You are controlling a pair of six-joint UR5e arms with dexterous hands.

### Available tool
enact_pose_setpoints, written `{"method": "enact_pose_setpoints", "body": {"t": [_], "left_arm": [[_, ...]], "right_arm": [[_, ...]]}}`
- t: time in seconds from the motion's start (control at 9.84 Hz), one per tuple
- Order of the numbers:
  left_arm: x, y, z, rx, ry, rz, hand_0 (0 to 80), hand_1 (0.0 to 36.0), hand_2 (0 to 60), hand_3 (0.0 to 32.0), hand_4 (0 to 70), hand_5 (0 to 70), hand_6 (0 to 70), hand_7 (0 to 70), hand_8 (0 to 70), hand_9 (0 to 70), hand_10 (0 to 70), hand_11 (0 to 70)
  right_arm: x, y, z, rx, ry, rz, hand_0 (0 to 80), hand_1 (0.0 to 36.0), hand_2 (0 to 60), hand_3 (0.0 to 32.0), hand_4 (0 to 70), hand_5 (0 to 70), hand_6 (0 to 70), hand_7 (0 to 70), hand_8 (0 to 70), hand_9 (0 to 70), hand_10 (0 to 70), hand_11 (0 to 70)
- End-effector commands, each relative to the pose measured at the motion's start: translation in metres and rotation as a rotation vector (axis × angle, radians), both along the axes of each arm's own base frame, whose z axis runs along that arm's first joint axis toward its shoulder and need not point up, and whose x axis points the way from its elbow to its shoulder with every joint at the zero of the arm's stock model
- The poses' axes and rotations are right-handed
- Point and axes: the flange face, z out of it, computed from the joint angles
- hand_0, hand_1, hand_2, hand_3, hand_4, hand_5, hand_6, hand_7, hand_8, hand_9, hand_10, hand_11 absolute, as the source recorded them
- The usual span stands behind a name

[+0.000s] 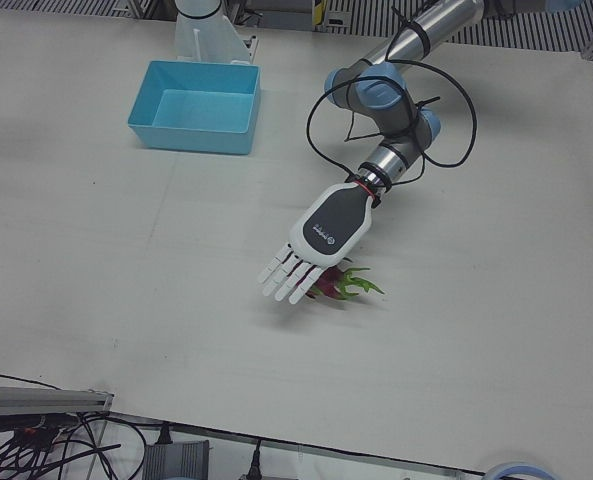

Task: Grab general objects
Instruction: 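Move the left hand down beside the pink dragon fruit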

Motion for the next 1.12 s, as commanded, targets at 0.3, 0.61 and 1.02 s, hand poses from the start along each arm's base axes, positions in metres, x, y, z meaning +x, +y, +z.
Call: {"method": "enact_pose_setpoints", "body": {"t": [0.3,0.61,1.02], "left_arm": [[0.000,0.001,0.010,0.053,-0.119,-0.024,80.0,36.0,60.0,0.0,0.0,0.0,0.0,3.9,0.0,0.0,0.0,0.0],[-0.001,0.005,0.016,0.073,-0.178,-0.030,80.0,36.0,60.0,0.0,0.0,0.0,0.0,2.7,0.0,0.0,0.0,0.0],[0.008,0.003,0.007,0.120,-0.241,-0.034,80.0,36.0,60.0,0.0,0.0,0.0,0.0,7.9,0.0,0.1,0.0,0.0]], "right_arm": [[0.000,0.000,0.000,0.000,0.000,0.000,0.0,0.0,0.0,0.0,0.0,0.0,0.0,0.0,0.0,0.0,0.0,0.0],[0.000,0.000,0.000,0.000,0.000,0.000,0.0,0.0,0.0,0.0,0.0,0.0,0.0,0.0,0.0,0.0,0.0,0.0],[0.000,0.000,0.000,0.000,0.000,0.000,0.0,0.0,0.0,0.0,0.0,0.0,0.0,0.0,0.0,0.0,0.0,0.0]]}}
